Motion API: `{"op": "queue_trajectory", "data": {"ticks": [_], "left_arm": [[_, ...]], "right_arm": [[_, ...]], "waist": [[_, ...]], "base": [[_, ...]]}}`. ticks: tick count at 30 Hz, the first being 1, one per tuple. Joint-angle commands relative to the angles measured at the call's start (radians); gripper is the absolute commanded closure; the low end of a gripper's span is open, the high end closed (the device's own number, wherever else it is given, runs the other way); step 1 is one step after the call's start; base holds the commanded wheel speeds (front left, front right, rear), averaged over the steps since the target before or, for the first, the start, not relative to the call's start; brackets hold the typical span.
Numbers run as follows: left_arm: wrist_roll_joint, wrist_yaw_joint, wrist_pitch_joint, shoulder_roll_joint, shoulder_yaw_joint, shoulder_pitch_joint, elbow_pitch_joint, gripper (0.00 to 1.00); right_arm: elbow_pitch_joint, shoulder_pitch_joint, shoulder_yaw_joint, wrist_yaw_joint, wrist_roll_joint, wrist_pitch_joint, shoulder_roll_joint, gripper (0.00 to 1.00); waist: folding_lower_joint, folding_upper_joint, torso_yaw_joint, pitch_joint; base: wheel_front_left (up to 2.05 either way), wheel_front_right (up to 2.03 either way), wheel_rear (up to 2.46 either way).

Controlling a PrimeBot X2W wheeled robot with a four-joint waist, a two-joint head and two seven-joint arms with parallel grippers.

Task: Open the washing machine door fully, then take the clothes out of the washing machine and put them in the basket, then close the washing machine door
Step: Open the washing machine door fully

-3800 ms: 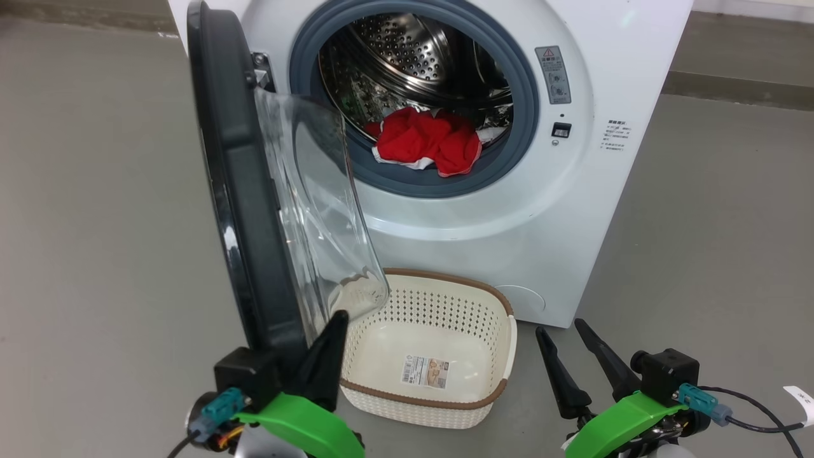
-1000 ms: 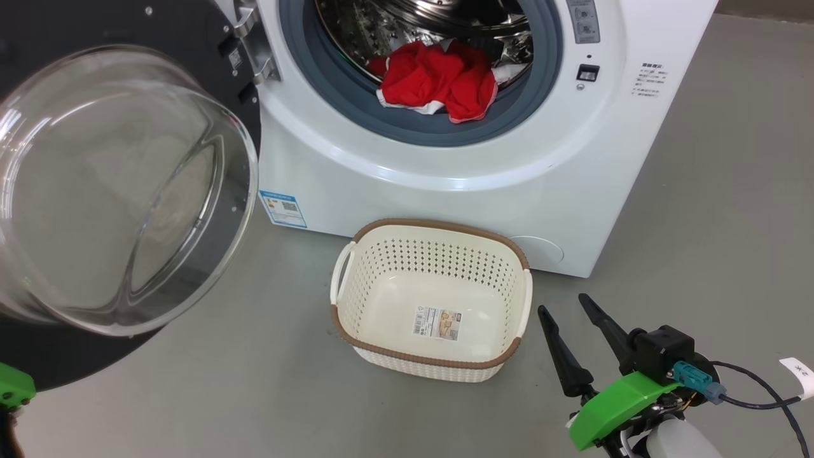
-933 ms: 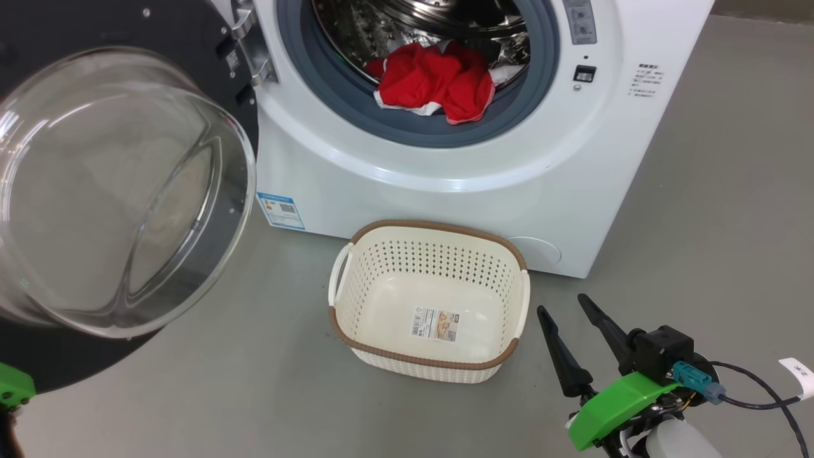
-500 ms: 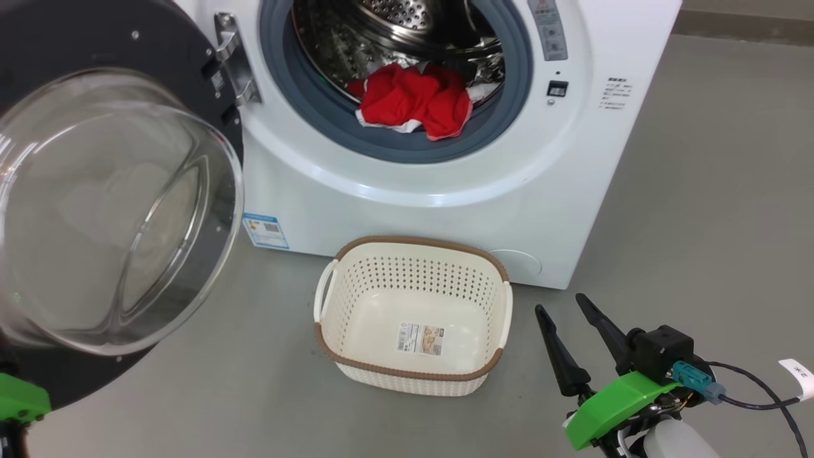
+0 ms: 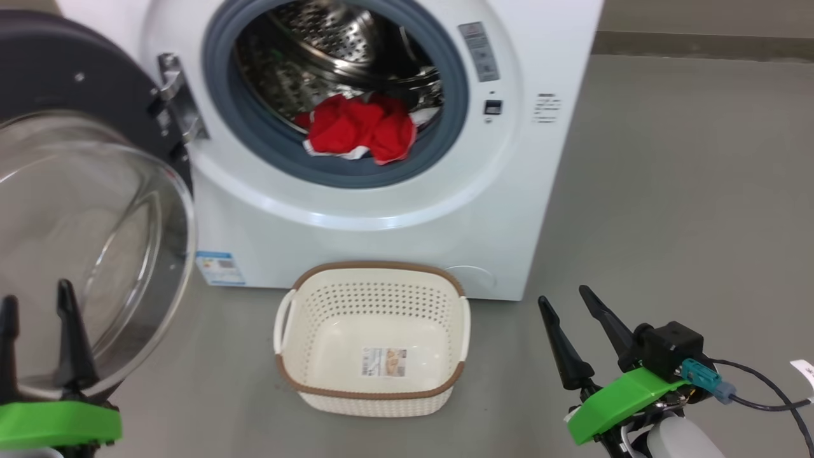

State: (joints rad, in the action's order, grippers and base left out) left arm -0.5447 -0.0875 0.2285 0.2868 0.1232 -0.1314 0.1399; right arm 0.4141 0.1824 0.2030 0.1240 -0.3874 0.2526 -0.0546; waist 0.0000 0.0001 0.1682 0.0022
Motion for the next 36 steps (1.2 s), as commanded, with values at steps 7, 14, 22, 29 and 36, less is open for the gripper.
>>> {"op": "queue_trajectory", "data": {"ticks": [7, 14, 22, 29, 36], "left_arm": [[0.006, 0.034, 0.005, 0.007, 0.003, 0.029, -0.057, 0.00], [0.044, 0.081, 0.022, -0.007, -0.053, 0.049, -0.033, 0.00], [0.144, 0.090, 0.032, -0.023, -0.086, 0.094, -0.044, 0.00], [0.186, 0.096, 0.033, -0.070, -0.069, 0.166, -0.052, 0.00], [0.222, 0.113, 0.033, -0.111, -0.042, 0.220, -0.036, 0.00]], "right_arm": [[-0.059, 0.000, -0.021, 0.007, -0.010, 0.009, 0.004, 0.00], [-0.093, 0.006, -0.057, 0.007, 0.015, 0.009, 0.004, 0.00], [-0.142, -0.009, -0.087, 0.007, 0.052, 0.009, 0.004, 0.00], [-0.173, -0.040, -0.093, 0.007, 0.080, 0.009, 0.004, 0.00], [-0.187, -0.066, -0.105, 0.007, 0.103, 0.009, 0.004, 0.00]], "waist": [[0.0000, -0.0001, -0.115, -0.023], [0.0000, -0.0001, -0.192, -0.015], [0.0000, -0.0001, -0.244, -0.014], [0.0000, -0.0001, -0.270, -0.034], [0.0000, -0.0001, -0.280, -0.049]], "base": [[0.00, 0.00, 0.00], [0.00, 0.00, 0.00], [0.00, 0.00, 0.00], [0.00, 0.00, 0.00], [0.00, 0.00, 0.00]]}}
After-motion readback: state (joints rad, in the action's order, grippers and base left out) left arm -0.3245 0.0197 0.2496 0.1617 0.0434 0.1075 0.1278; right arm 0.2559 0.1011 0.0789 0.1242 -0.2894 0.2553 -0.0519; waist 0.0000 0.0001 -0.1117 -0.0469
